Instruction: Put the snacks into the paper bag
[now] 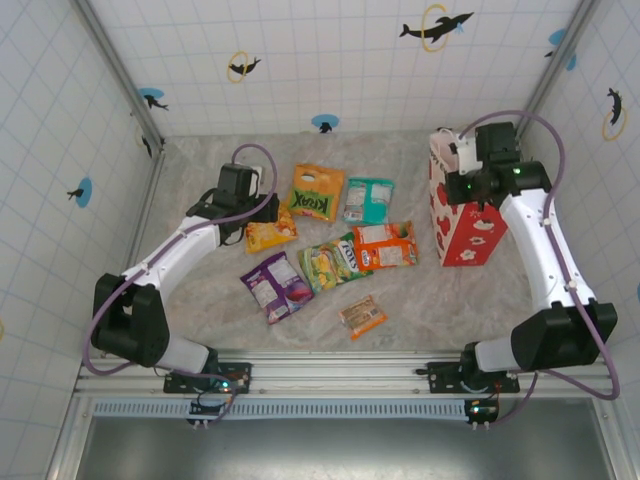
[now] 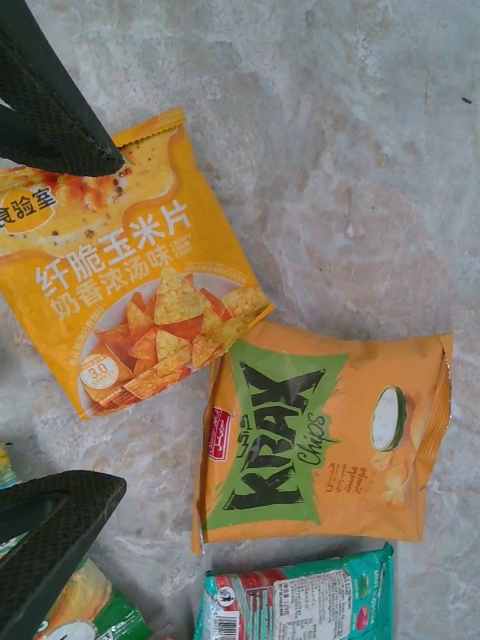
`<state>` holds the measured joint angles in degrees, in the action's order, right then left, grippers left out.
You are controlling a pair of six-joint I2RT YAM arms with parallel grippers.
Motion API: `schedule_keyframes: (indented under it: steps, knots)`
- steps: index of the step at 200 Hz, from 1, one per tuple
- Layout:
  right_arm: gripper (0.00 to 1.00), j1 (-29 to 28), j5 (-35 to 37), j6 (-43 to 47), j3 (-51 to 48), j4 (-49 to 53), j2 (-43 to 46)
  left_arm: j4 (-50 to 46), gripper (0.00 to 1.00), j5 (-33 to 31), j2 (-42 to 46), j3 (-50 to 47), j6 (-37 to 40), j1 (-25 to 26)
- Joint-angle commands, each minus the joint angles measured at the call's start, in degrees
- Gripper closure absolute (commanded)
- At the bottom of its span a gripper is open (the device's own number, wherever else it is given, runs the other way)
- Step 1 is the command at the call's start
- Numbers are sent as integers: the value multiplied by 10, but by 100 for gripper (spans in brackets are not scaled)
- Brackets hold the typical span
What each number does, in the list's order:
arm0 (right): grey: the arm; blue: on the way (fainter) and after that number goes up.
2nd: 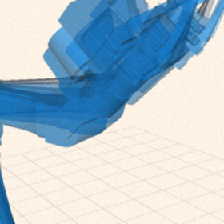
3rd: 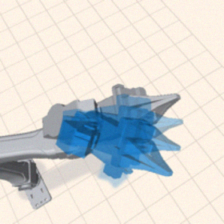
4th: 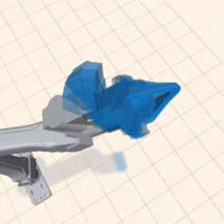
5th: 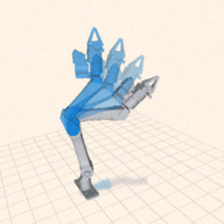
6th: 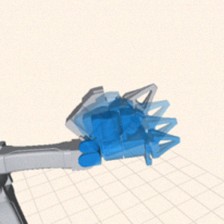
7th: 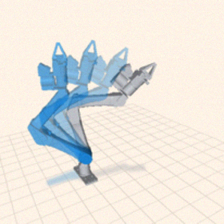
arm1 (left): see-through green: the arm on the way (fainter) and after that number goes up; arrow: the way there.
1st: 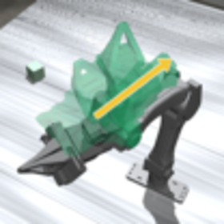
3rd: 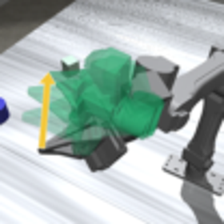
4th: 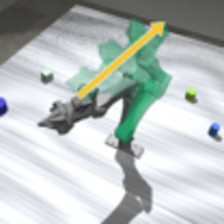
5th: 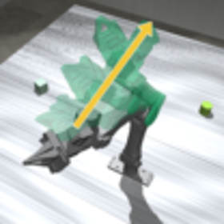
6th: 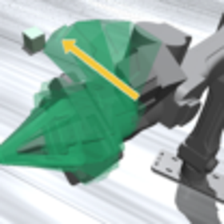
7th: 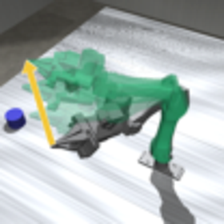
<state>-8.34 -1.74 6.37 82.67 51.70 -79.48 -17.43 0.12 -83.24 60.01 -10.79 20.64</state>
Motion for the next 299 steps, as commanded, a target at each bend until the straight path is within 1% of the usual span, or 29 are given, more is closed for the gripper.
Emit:
schedule_keyframes:
  steps: [1, 55, 98, 150, 216, 228, 241, 256, 273, 299]
  knots:
    - [100, -8, 1, 45, -23, -27, 15, 5, 22, 11, 16, -7, -13, 4]
    - [100, -15, -13, 60, -65, -84, 25, 4, 22, 8, 24, -13, -13, 4]
    - [100, -21, -16, 74, -74, -106, 44, 4, 22, 9, 24, -12, -14, 4]
    - [100, -22, -20, 79, -76, -108, 56, 3, 22, 11, 24, -12, -14, 4]
    - [100, -22, -29, 91, -103, -110, 56, 4, 22, 13, 24, -18, -15, 4]
    - [90, -22, -26, 89, -103, -110, 56, 4, 22, 13, 24, -18, -15, 4]
    - [76, -22, -24, 87, -100, -109, 57, 4, 22, 12, 24, -18, -15, 4]
    - [64, -24, -22, 84, -96, -108, 62, 5, 21, 13, 24, -18, -15, 4]
    - [56, -25, -18, 81, -94, -108, 69, 6, 20, 12, 24, -19, -15, 4]
    - [50, -25, -9, 75, -92, -107, 79, 7, 20, 16, 22, -18, -15, 4]
